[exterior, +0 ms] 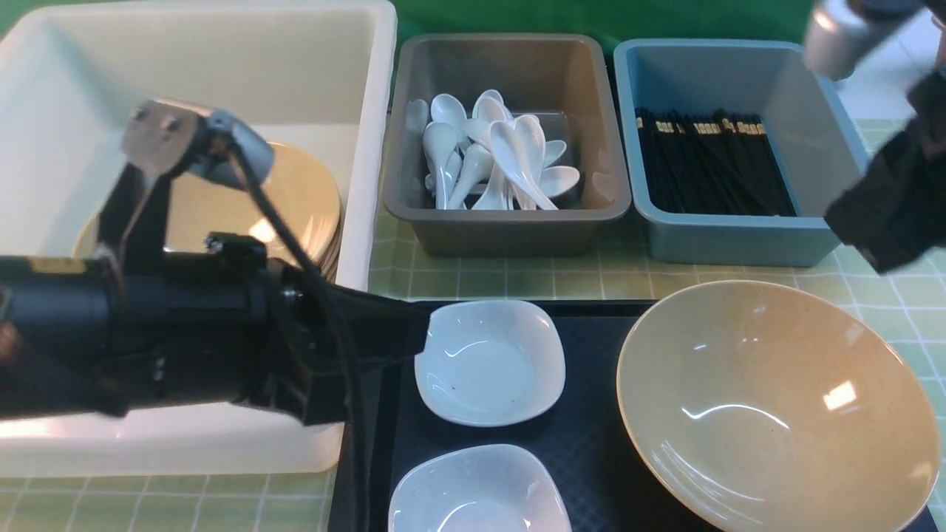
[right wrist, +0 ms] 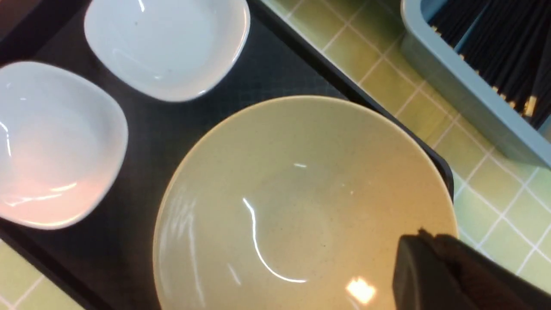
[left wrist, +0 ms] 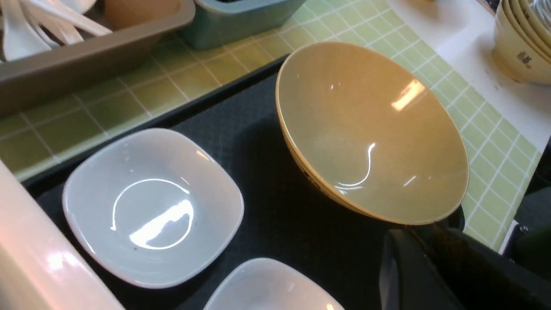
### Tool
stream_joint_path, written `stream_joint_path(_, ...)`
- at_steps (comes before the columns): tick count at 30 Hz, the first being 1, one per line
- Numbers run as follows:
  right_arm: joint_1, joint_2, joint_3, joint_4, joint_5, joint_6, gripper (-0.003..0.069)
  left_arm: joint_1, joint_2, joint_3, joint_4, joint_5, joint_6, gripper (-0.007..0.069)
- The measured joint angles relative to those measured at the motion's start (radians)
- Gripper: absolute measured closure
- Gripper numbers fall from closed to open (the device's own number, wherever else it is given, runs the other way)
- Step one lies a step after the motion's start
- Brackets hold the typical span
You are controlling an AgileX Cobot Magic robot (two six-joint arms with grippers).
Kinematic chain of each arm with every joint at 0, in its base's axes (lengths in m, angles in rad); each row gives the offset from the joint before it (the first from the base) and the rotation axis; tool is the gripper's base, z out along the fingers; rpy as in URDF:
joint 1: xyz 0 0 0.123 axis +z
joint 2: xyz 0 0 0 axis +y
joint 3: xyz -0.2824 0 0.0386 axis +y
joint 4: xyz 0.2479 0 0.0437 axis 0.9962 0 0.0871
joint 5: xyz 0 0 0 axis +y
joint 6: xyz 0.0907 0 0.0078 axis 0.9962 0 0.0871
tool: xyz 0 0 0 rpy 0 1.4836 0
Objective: On green table put chopsticks spoon bowls plates into blue grey white boxes.
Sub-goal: 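Grasp the large bowl on the tray by its rim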
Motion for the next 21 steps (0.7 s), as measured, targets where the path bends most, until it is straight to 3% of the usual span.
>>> stream_joint_path(5, -0.003, -0.034, 0.082, -0.05, -0.04, 0.095, 0.0635, 0.0, 0.01, -0.033, 0.0, 0.065, 0.093, 0.0585)
stream_joint_path(6, -0.017, -0.034, 0.124, -0.078, -0.043, 0.134, 0.0631, 0.0, 0.007, -0.05, 0.0, 0.099, 0.168, 0.0585)
stream_joint_path(11, -0.049, -0.034, 0.202, -0.095, -0.074, 0.155, 0.0606, 0.0, 0.008, -0.071, 0.0, 0.127, 0.179, 0.0564)
stream_joint_path(15, -0.05, -0.056, 0.216, 0.002, -0.104, 0.032, 0.0596, 0.0, 0.033, -0.074, 0.001, 0.095, 0.061, 0.0501)
stream_joint_path(16, -0.05, -0.059, 0.216, 0.013, -0.105, 0.032, 0.0596, 0.0, 0.035, -0.075, 0.001, 0.092, 0.057, 0.0496)
stream_joint_path(18, -0.05, -0.105, 0.219, 0.132, -0.11, -0.098, 0.0592, 0.0, 0.077, -0.086, 0.002, 0.069, 0.027, 0.0424)
stream_joint_path(21, -0.05, -0.146, 0.221, 0.182, -0.11, -0.156, 0.0591, 0.0, 0.118, -0.109, 0.002, 0.064, 0.021, 0.0363)
